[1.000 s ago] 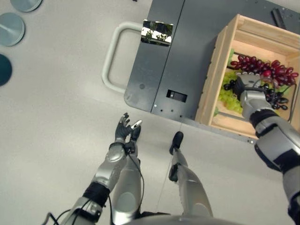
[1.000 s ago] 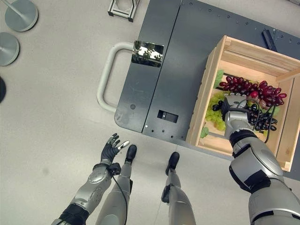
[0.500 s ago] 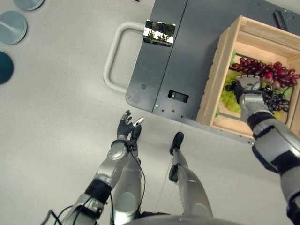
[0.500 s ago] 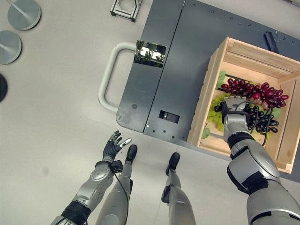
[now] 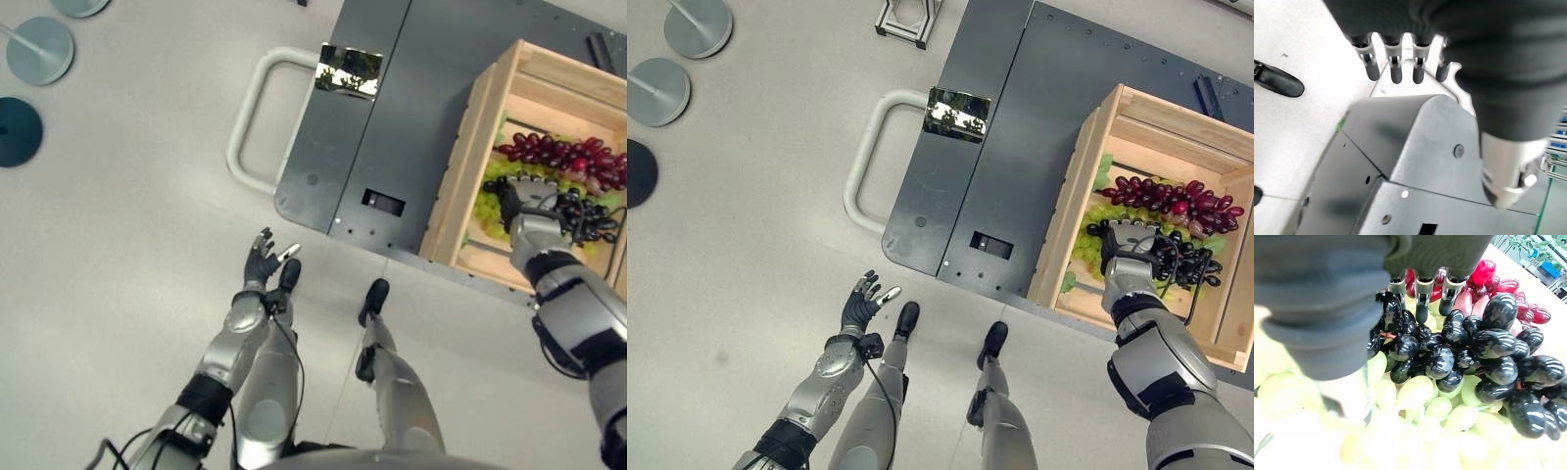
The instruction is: Pick up the fruits from the basket on one side to the basket on the other side
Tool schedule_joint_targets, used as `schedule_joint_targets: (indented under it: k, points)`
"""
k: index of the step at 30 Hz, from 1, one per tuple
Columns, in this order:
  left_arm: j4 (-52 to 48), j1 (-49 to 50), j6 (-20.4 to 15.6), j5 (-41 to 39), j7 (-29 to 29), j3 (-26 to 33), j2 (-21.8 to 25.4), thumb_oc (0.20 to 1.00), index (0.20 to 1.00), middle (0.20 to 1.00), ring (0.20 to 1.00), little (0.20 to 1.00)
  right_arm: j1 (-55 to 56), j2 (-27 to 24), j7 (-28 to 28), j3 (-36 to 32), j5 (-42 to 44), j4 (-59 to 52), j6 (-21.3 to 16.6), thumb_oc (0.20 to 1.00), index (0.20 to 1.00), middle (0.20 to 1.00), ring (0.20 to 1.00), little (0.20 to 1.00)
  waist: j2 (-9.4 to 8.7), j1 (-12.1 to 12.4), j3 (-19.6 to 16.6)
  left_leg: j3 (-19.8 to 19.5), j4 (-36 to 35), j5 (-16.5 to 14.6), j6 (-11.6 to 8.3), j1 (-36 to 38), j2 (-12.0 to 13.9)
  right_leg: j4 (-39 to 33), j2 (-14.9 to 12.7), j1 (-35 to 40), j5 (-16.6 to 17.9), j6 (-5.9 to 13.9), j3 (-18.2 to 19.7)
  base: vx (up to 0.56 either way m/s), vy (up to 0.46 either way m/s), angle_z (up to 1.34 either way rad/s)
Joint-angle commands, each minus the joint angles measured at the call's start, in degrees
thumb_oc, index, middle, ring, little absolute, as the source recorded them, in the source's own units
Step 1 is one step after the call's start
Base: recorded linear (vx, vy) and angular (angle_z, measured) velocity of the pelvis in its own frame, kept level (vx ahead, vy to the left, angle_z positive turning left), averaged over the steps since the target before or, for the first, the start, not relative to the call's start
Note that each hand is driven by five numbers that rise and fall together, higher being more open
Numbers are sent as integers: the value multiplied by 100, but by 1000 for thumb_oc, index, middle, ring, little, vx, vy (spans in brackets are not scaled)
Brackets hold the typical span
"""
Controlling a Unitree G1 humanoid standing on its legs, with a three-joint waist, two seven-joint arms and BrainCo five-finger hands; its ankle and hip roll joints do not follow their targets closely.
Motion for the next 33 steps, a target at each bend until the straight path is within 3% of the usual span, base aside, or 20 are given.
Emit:
schedule_joint_targets:
  k: [1,12,17,18,20,28,33]
  points:
    - [-398,-10,-218,144,134,-20,-101,1000,1000,1000,1000,1000,800,83,189,54,648,538,48,200,200,200,200,200,274,-204,1,-59,-160,119,206,-365,-170,445,-26,-64,-809,403,295,0,0,0]
    - [-392,52,-266,53,336,62,-144,1000,1000,1000,1000,1000,1241,609,-420,-642,1980,-81,-263,200,200,200,200,200,379,-259,1,-57,-217,192,202,-427,-153,470,-22,-182,-807,387,329,-4,-3,-2]
    - [-386,97,-292,15,408,123,-132,1000,1000,1000,1000,1000,1456,957,-715,-1115,3207,-670,-629,200,200,200,200,200,330,-346,1,-30,-251,213,191,-422,-133,463,-1,-209,-795,384,349,0,0,0]
    - [-401,184,-303,-8,460,186,-110,1000,1000,1000,1000,1000,1642,1122,-915,-1351,3863,-1184,-837,200,200,200,200,200,293,-395,1,9,-275,182,184,-349,-111,475,11,-164,-835,377,358,0,0,0]
    - [-416,216,-307,-45,506,273,-86,1000,1000,1000,1000,1000,1840,1202,-1036,-1492,4214,-1749,-1003,200,200,200,200,200,239,-454,1,31,-260,210,184,-400,-102,487,18,-224,-802,377,372,-11,-1,-4]
    - [-424,406,-302,-147,589,494,16,1000,1000,1000,1000,1000,2844,1440,-1084,-1846,5012,-3886,-1511,200,200,200,200,200,71,-614,1,92,-247,186,179,-328,-76,521,26,-223,-802,368,424,-5,-9,-4]
    - [-497,550,-273,-147,538,655,85,1000,1000,1000,1000,1000,3440,1568,-831,-2148,5554,-5088,-1859,200,200,200,200,200,-8,-696,1,160,-217,164,178,-264,-65,554,28,-205,-793,366,452,-11,-7,-8]
